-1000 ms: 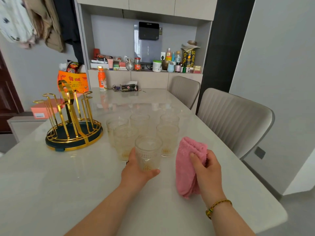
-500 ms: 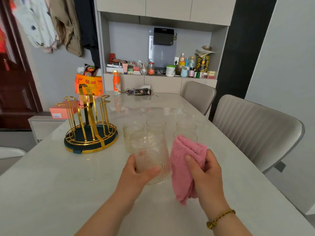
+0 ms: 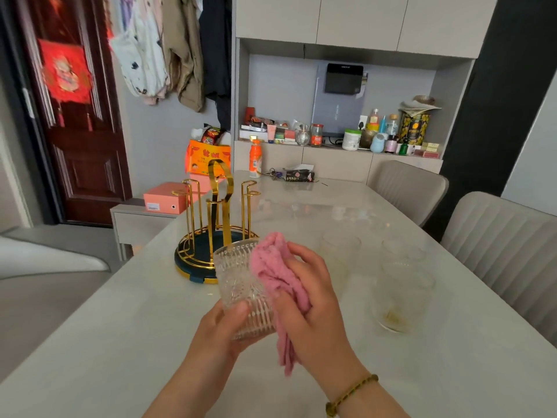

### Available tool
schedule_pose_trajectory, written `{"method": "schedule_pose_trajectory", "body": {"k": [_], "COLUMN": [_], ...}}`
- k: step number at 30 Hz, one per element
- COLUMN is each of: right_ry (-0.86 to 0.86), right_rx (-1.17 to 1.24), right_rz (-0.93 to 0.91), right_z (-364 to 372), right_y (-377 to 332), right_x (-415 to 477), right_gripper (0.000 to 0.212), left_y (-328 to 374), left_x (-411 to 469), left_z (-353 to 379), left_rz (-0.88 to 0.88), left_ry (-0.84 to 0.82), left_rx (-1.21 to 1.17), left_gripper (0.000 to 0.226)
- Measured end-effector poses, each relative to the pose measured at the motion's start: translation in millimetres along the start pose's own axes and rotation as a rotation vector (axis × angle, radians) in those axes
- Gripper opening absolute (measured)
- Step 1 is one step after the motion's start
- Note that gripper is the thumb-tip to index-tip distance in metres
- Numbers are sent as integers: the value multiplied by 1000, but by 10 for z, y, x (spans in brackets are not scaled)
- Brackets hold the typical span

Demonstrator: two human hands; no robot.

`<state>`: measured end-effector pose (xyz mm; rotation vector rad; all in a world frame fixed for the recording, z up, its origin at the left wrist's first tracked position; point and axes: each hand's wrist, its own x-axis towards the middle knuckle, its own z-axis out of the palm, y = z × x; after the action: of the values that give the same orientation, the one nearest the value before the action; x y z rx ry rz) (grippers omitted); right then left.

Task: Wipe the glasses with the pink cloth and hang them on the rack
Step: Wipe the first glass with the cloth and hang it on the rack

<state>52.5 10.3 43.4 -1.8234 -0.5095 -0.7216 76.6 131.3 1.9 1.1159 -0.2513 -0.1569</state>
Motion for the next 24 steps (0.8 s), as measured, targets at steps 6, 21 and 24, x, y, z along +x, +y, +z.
{"method": "schedule_pose_trajectory", "body": {"k": [6,21,24], "right_ry": [-2,69,56], "right_rx": [167,201,75], "right_rz": [234,296,175], "right_z": [97,79,136], "right_y": [237,248,234], "right_x": [-18,-114,-145], "right_gripper": [21,23,22], "left_y": [-2,11,7], "left_x": [105,32,52], "left_z": [-108,-94,-131], "left_rz": [43,8,17], "left_ry": [102,52,123], "left_rx": [-77,31,57], "left_gripper": [92,86,58]}}
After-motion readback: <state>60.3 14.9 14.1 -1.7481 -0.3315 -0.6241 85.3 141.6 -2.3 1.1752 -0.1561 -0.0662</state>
